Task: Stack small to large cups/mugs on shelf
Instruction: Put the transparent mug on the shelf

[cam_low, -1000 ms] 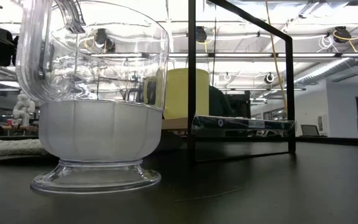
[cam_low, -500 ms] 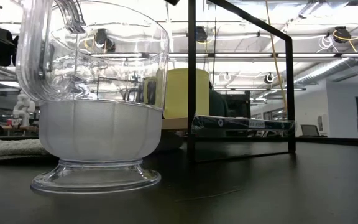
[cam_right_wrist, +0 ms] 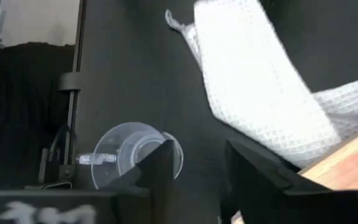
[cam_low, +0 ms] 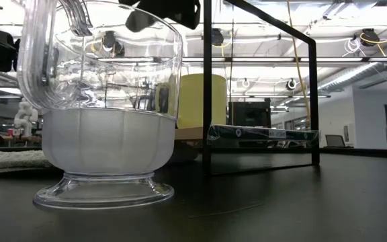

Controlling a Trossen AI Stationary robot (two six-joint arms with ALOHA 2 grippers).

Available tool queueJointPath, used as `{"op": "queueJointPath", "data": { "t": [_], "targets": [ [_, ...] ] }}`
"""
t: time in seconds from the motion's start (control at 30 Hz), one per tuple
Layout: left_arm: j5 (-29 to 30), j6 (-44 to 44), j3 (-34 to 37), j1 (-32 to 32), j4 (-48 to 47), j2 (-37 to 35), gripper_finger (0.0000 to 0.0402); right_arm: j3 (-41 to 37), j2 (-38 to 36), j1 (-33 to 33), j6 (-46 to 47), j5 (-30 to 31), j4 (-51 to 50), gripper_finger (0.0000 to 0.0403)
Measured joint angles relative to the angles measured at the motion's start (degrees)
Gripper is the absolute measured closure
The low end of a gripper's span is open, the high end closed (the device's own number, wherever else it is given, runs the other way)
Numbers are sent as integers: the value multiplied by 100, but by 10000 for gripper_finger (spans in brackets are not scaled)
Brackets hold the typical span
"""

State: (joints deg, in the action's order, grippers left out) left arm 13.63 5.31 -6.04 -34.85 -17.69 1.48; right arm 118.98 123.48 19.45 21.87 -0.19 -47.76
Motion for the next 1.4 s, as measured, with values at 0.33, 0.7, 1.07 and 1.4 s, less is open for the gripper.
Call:
{"op": "queueJointPath", "data": {
  "t": [0.33, 0.7, 1.07, 1.4],
  "targets": [
    [-1, 4, 0, 0, -2, 0, 371, -44, 0, 90, 105, -14, -7, 207],
    [-2, -5, 0, 0, -2, 1, 371, -41, 13, 193, 142, -166, -3, 217],
    [-2, -7, 0, 0, -7, 1, 371, -448, 101, 244, 311, -306, 372, 209],
    [-2, -3, 0, 0, -4, 1, 371, -756, 96, 238, 387, -318, 639, 198]
  ]
}}
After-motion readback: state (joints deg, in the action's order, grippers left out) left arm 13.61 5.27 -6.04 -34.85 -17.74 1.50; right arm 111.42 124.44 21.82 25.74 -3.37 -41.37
